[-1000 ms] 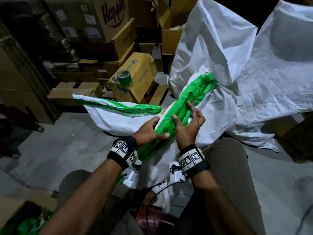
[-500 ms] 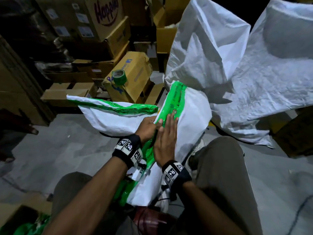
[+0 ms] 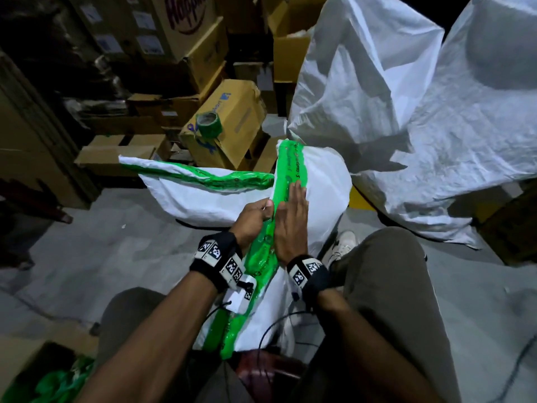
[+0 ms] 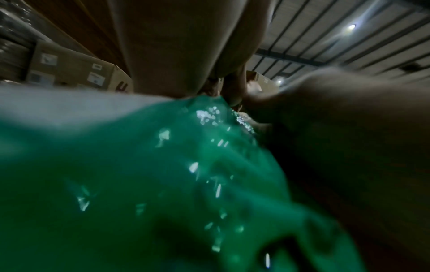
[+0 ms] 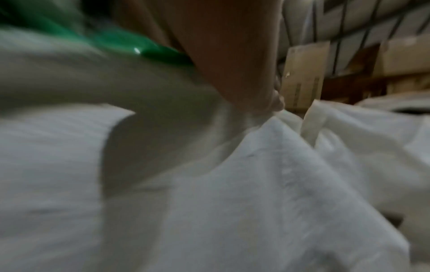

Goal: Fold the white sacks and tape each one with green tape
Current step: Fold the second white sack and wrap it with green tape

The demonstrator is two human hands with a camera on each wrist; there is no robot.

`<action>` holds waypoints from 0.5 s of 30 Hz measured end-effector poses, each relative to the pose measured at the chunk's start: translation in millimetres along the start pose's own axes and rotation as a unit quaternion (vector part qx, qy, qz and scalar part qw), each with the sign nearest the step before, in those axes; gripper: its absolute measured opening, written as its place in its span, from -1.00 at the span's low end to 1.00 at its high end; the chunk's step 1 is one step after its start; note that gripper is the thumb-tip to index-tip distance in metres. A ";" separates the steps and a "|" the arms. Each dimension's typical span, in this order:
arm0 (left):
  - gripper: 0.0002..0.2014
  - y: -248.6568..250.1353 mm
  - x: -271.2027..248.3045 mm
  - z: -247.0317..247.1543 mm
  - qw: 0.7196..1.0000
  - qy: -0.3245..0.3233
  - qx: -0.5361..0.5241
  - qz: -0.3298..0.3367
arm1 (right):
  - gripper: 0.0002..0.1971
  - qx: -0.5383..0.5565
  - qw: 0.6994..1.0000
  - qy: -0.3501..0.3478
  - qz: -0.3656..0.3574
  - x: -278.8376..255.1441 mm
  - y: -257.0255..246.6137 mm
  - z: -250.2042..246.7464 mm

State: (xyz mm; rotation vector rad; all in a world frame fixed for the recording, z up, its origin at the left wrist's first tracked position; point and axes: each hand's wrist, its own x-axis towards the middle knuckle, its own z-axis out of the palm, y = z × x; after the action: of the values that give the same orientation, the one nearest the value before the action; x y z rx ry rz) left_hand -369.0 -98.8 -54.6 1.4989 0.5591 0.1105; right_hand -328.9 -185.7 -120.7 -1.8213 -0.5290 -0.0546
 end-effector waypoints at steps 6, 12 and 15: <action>-0.45 8.4 -0.6 0.8 0.994 -0.031 -0.046 -0.089 | -0.15 -0.080 0.996 -0.045 -0.001 -49.1 -17.0 7.4; -0.23 -6.2 -18.9 -5.9 0.989 -0.071 -0.093 -0.092 | -0.03 -0.072 0.991 0.065 0.096 -25.5 -21.7 -15.8; -0.52 -31.0 -38.8 -25.6 0.991 -0.105 -0.007 -0.081 | -0.07 -0.023 0.988 0.066 0.141 -11.7 -8.4 -23.7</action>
State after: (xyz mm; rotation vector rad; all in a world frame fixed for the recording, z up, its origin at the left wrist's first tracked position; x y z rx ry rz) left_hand -421.6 -94.1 -72.7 1.4251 0.5064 -0.1675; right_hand -337.1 -209.4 -109.0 -1.9070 -0.1760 0.0060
